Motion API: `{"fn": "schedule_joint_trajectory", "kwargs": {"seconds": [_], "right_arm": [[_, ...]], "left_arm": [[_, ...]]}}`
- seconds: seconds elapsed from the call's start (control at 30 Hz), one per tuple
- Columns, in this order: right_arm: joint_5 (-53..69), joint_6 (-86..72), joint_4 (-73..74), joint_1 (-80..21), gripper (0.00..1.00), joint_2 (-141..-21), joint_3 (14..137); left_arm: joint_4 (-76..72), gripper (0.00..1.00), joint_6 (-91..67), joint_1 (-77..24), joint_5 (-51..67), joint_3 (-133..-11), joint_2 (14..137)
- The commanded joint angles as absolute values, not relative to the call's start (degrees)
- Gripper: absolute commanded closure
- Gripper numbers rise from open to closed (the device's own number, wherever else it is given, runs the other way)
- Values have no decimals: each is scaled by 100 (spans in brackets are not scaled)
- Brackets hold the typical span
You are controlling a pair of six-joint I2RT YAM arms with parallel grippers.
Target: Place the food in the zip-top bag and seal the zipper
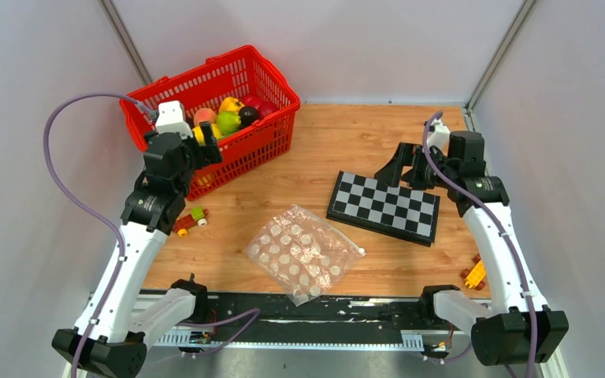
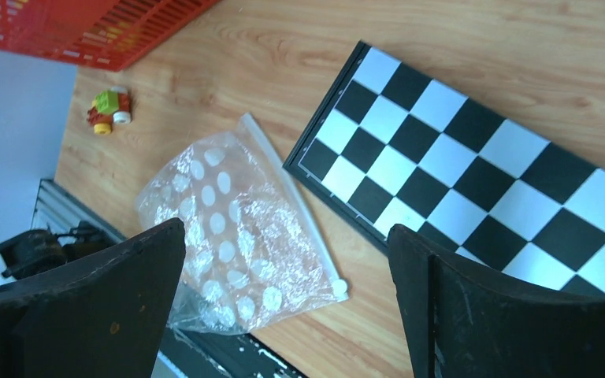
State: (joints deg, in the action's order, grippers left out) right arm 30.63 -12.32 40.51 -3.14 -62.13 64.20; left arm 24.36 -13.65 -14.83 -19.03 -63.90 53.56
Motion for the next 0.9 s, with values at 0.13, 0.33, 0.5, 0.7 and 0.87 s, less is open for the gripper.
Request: {"fn": "schedule_joint_trajectory", "kwargs": {"seconds": [0.13, 0.33, 0.5, 0.7, 0.87], "right_arm": [[3732, -1339, 3733, -681, 0, -5730, 5712], [3569, -1607, 3340, -1453, 9, -5787, 5146], [2816, -1915, 3183, -2577, 14, -6108, 4992], [2274, -2504, 3049, -3010, 19, -6387, 4748], [2253, -2774, 2789, -3339, 24, -6544, 4531]], "left_arm": [[2346, 0, -1829, -1441, -1203, -6057, 4778], [1343, 0, -2519, -1441, -318, -4932, 3655], [1899, 0, -2395, -1441, 698, -5027, 3655], [2708, 0, -2090, -1441, 1601, -4809, 3516], [3309, 0, -1754, -1441, 1902, -4760, 3302]]}}
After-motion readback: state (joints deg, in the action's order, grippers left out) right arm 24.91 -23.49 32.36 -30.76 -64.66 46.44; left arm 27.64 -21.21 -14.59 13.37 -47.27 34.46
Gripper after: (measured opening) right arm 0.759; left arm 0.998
